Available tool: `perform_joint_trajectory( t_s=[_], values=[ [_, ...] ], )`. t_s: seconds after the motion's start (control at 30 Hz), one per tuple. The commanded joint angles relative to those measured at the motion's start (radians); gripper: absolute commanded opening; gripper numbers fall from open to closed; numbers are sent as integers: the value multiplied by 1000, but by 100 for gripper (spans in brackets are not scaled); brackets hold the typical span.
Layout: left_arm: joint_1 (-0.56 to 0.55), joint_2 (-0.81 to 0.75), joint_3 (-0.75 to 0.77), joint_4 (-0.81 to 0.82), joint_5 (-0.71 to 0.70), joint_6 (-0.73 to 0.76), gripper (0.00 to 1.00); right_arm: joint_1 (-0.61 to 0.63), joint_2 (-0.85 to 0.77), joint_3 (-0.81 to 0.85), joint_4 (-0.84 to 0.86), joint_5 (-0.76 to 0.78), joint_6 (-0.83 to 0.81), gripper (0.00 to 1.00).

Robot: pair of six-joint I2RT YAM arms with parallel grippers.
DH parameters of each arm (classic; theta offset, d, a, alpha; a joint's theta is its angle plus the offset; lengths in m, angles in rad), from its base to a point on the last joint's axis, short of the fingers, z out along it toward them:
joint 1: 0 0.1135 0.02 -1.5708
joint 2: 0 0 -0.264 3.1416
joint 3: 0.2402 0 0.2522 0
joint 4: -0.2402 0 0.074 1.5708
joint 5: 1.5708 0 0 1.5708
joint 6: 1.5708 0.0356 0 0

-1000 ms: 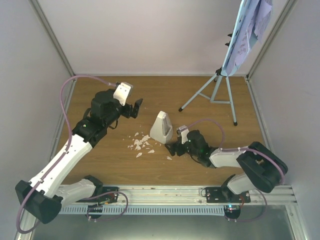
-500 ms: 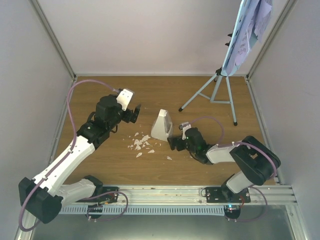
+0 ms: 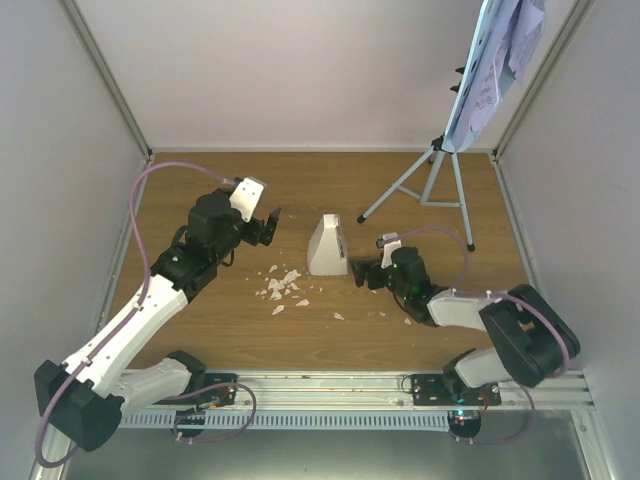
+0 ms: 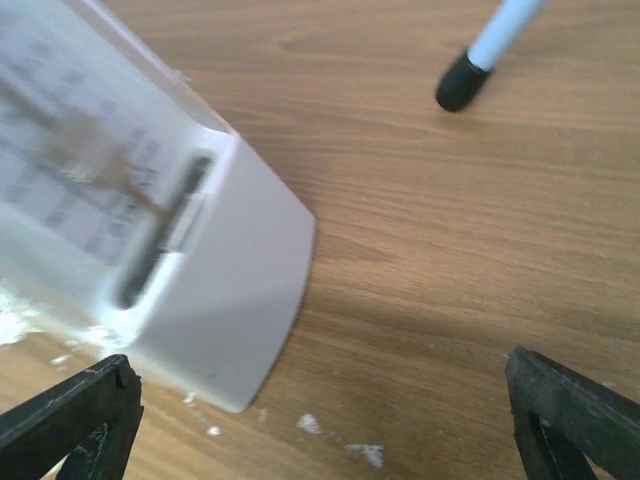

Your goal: Pack up the instrument practice props

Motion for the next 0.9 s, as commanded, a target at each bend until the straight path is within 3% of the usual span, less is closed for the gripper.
perform_joint_trajectory(
  t_s=[0.0,0.23,0.87],
  values=[
    [5,-22,-15,63,9,1,99,22,-108,-68,64,-99,-55,99],
    [5,-16,-15,58,13,-1,99,217,-75,-113,168,72,3,100],
    [5,-8,-16,59,30,-1,99,277,292,-27,411,202,-40,100]
  ],
)
